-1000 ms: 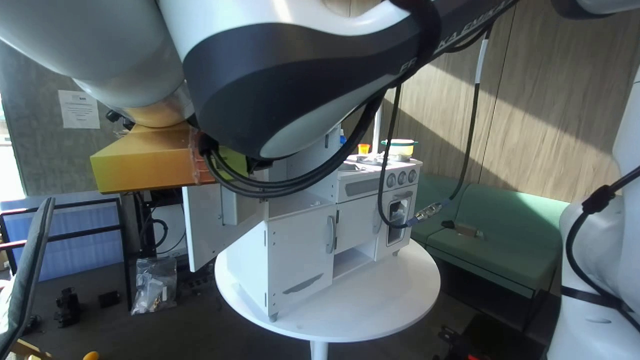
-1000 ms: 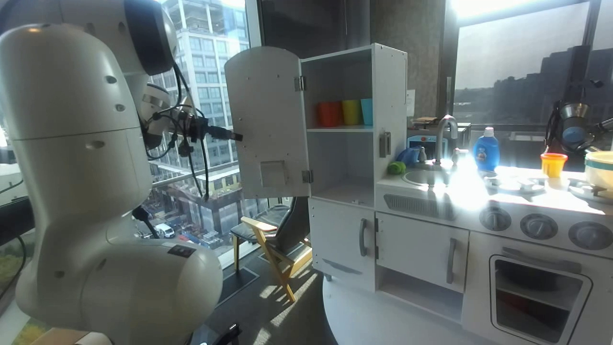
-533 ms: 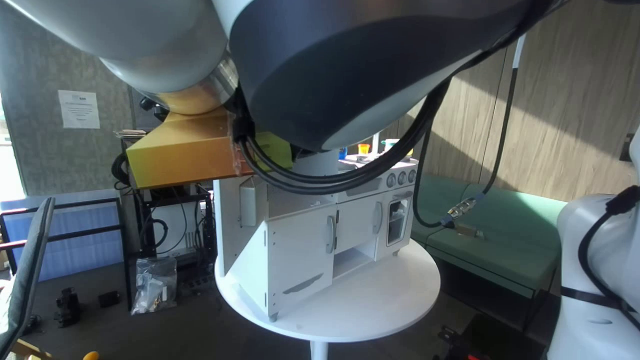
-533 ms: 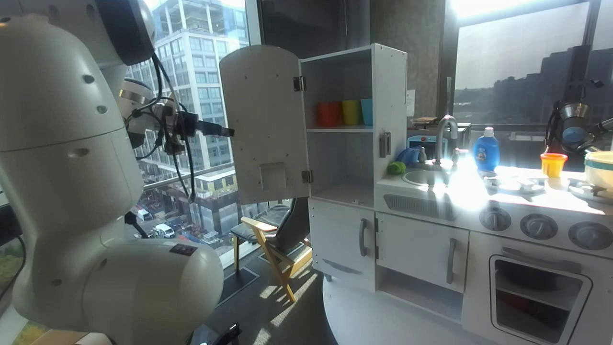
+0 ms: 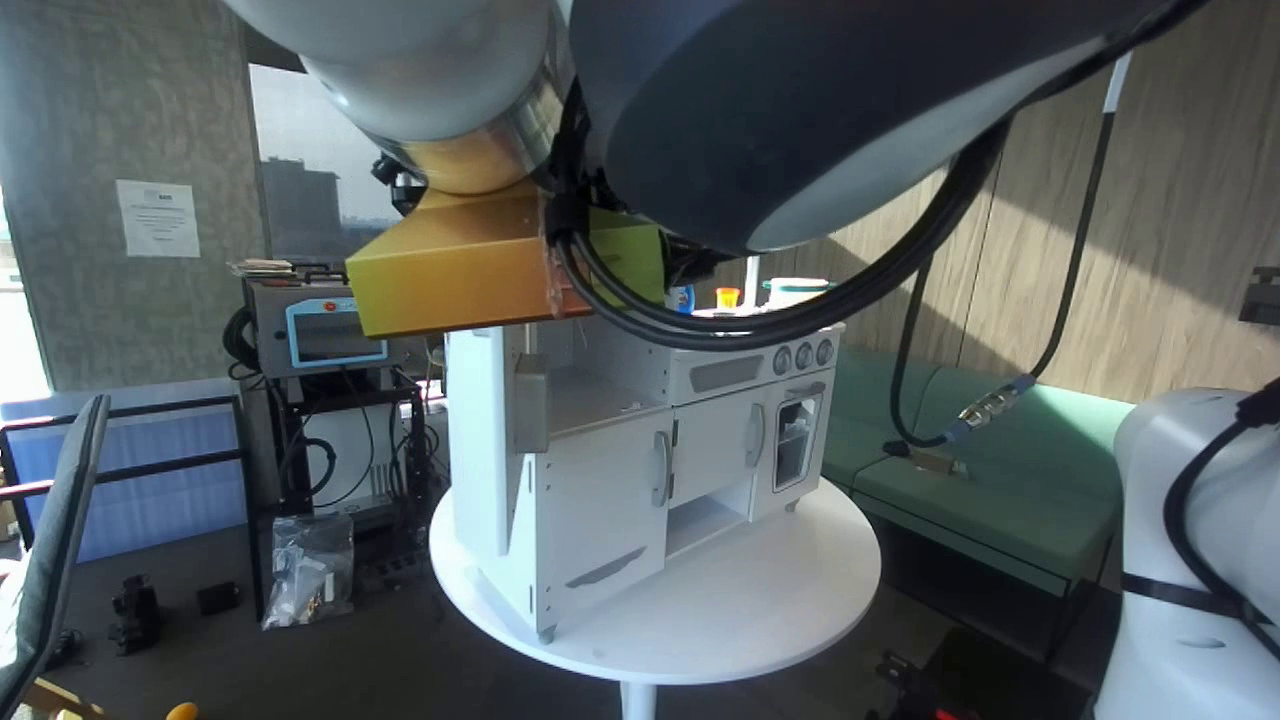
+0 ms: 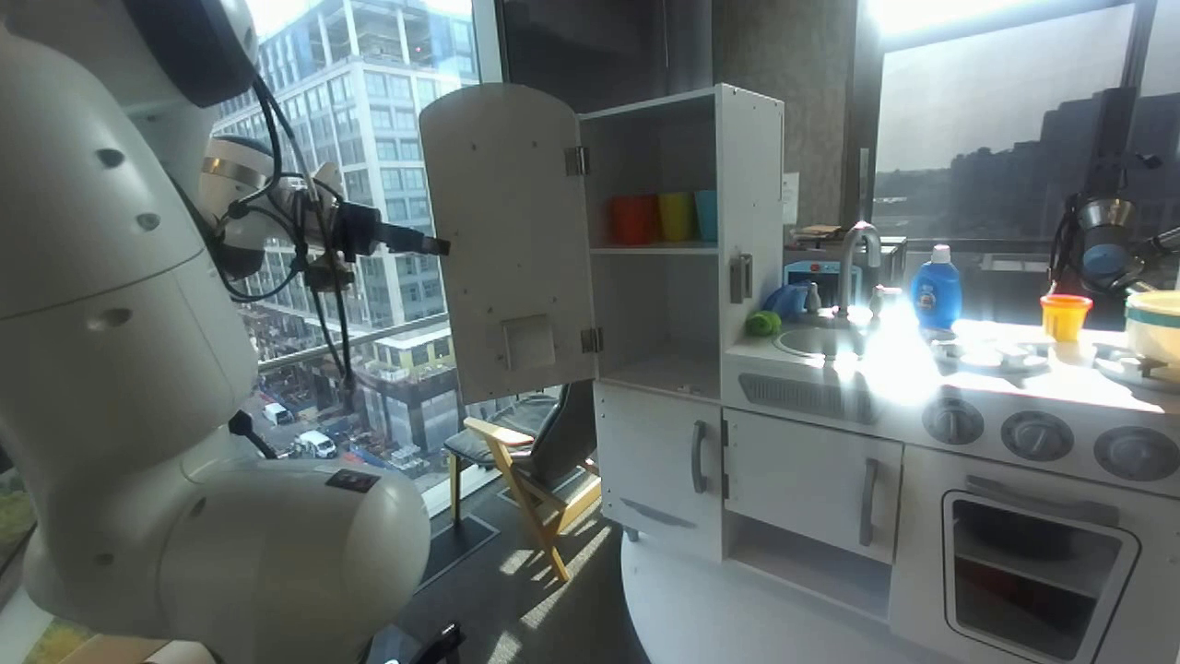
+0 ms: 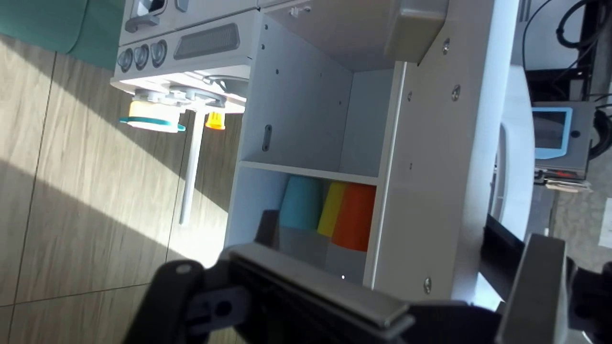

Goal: Close all the cabinet doors

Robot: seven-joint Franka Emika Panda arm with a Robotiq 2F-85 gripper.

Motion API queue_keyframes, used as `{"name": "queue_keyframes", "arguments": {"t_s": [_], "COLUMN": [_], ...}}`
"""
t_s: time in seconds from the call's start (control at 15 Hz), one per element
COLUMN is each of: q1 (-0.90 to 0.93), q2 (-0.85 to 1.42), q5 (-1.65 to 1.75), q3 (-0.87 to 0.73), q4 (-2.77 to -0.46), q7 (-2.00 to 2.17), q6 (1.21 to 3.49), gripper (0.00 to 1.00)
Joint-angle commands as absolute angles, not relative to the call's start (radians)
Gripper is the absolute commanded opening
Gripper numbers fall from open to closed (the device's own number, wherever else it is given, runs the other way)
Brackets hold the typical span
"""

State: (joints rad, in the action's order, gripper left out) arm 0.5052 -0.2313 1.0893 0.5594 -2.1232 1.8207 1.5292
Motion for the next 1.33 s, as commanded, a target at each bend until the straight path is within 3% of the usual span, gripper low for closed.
{"name": "queue_keyframes", "arguments": {"t_s": [0.0, 1.27], "q1": [0.509, 0.48], "q2": [-0.336, -0.699], "q5": [1.03, 1.032], "q3": [0.54, 0.388], "q4": [-2.193, -2.498], "q7": [1.808, 1.794], "q6": [1.533, 1.703], "gripper": [1.0, 1.0]}}
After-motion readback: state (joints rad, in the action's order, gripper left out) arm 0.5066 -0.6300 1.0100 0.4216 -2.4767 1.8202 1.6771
